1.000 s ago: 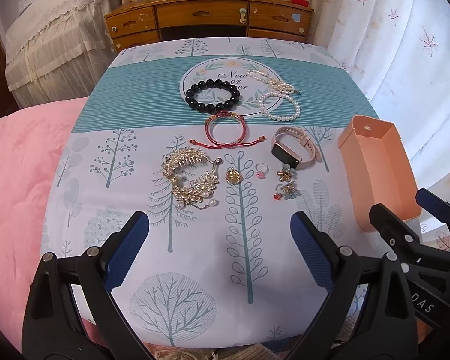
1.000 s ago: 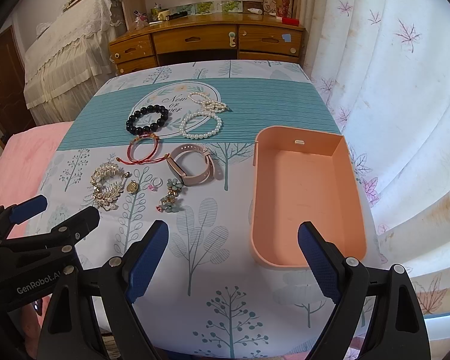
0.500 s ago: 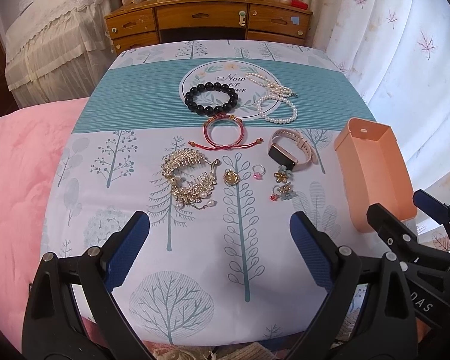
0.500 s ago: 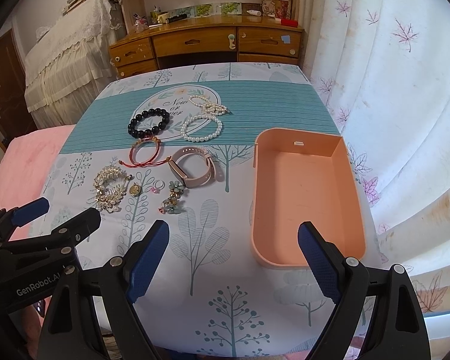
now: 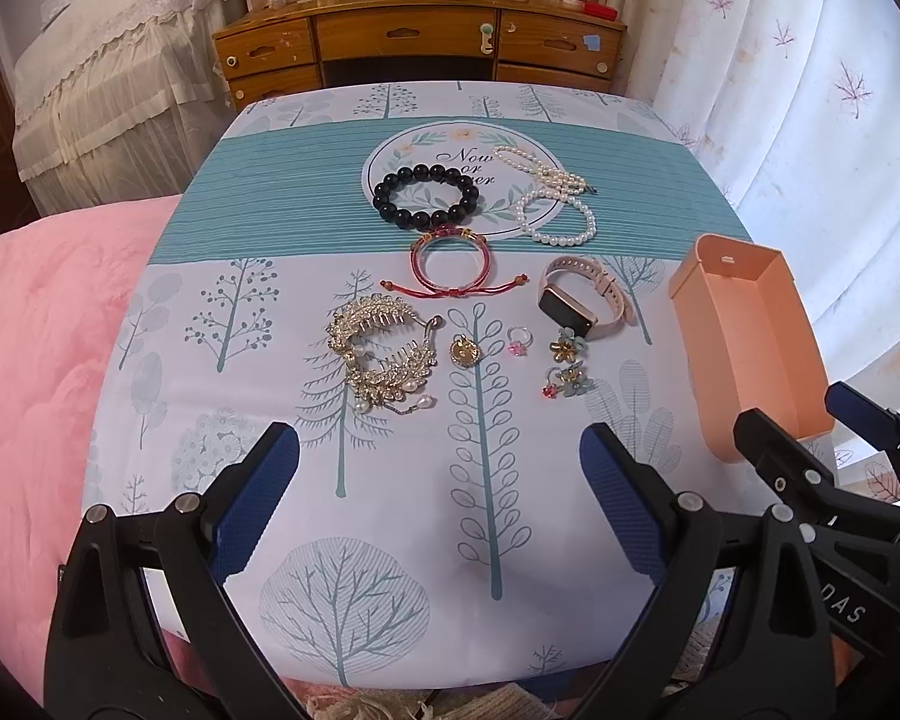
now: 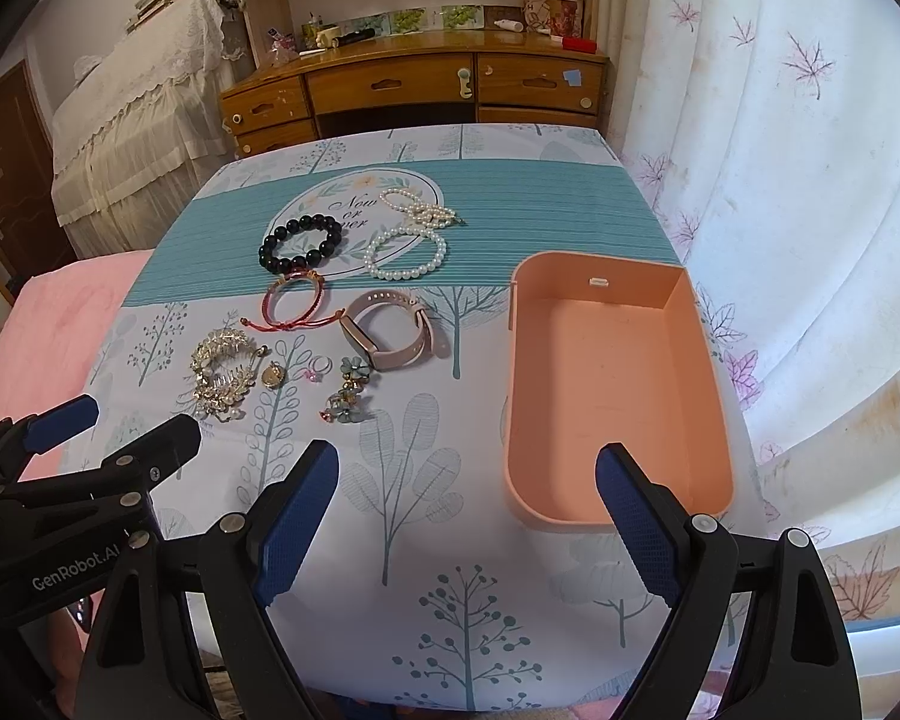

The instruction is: Organize jewelry

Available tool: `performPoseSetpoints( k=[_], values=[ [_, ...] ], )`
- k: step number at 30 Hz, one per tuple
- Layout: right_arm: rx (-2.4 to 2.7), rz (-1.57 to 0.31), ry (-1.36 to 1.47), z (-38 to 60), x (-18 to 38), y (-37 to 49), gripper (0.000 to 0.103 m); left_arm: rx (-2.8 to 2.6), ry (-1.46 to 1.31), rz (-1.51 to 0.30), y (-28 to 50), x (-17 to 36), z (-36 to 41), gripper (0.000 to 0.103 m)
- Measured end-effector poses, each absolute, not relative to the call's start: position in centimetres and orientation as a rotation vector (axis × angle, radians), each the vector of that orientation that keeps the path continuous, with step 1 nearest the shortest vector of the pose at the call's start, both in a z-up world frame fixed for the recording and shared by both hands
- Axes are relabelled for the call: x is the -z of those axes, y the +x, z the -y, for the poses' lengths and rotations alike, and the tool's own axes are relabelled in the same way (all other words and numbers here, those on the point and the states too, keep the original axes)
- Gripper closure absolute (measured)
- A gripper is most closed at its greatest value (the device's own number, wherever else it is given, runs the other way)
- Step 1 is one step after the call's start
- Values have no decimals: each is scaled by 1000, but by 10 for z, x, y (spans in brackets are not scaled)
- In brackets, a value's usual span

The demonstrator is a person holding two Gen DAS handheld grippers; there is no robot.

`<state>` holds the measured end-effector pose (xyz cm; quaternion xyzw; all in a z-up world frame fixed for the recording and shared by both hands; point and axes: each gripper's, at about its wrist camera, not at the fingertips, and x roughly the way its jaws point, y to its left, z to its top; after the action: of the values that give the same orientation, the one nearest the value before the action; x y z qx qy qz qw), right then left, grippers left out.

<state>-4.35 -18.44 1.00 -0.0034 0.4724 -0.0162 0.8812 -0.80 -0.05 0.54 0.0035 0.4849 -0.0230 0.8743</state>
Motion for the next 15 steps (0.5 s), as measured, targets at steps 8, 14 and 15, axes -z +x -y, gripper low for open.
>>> performPoseSetpoints(
  k=[8,14,15],
  values=[
    [34,-987,-9,183,-8,-43,14,49,3,-1017,-9,-2,-2,9],
    [33,-990,-12,181,-5,-41,14,46,-1,-1022,-9,-1,-3,9],
    [33,-991,-13,181,-4,-41,14,47,-3,-1023,-9,-1,-3,9]
  ],
)
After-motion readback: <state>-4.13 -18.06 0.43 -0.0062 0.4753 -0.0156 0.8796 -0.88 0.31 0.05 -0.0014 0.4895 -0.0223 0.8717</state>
